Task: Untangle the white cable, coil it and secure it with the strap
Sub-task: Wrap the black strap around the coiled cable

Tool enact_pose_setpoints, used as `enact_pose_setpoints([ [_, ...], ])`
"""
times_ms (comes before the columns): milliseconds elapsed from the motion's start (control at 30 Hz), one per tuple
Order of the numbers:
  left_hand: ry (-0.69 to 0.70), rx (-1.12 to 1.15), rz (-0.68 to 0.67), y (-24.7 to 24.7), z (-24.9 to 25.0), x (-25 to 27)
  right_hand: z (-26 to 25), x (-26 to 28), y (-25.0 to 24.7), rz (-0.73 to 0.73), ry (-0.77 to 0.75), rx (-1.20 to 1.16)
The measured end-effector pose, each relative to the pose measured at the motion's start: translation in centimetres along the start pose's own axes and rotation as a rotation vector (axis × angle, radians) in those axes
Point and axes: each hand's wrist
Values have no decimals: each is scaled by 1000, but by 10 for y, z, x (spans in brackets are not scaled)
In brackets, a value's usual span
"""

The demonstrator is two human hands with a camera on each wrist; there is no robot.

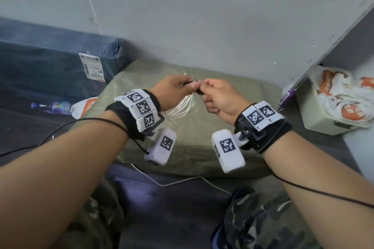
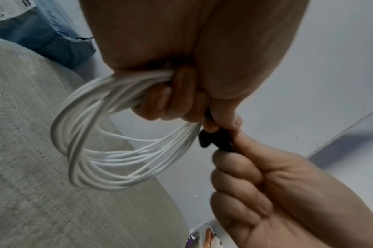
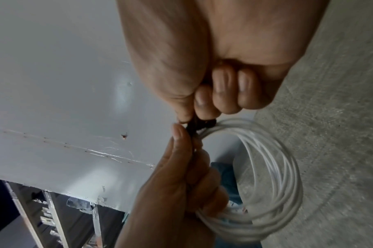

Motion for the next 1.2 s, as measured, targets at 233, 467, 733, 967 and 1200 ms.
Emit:
enact_pose_setpoints([
  [233,-24,-191,76,-14,-11,-3,-1,3,-9,-81,20,51],
  [467,-230,-309,300,-69,-27,-2,2,3,-44,63,92,-105],
  [733,-205,-203,155,-43,-24,0,8,5,-33,12,307,158],
  [967,-256,-146,46,-38,-17,1,19,1,-22,91,138,563],
  [1200,-246,-152,-94,-17,-8,5,15,0,21,-113,290,-60],
])
Point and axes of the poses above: each hand's wrist, its own x-axis away from the middle knuckle, its own y-axis out of the palm, z = x × y, and after that the axes turned 11 degrees about x, right-handed
